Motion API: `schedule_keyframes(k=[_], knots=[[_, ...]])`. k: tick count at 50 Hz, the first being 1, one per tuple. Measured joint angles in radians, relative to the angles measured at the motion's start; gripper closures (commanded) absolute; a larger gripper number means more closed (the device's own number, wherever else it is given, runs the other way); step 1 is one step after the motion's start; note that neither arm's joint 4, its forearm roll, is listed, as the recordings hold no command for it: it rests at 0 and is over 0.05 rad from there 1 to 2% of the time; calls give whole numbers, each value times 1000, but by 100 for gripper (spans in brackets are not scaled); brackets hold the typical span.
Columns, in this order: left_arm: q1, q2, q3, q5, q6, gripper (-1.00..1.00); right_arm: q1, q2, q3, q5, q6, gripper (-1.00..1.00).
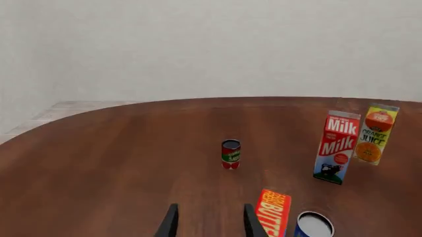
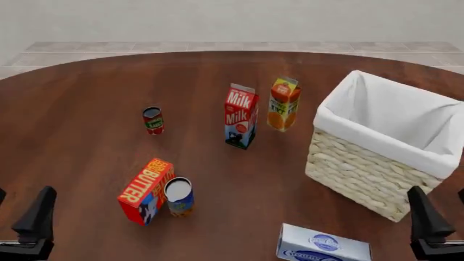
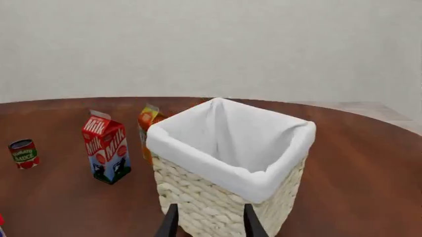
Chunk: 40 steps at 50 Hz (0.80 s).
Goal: Pick up the orange juice, and put it in the basket.
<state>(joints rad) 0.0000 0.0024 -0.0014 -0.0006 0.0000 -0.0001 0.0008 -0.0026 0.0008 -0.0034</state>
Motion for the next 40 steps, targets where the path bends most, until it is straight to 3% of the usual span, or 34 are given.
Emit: schedule_keyframes(k=[18,40], knots=[[0,4,-2,-1,0,-100,17,0,-80,77,-38,-100],[0,5,-3,-1,0,-100,115,58,-427,297,-64,-100]])
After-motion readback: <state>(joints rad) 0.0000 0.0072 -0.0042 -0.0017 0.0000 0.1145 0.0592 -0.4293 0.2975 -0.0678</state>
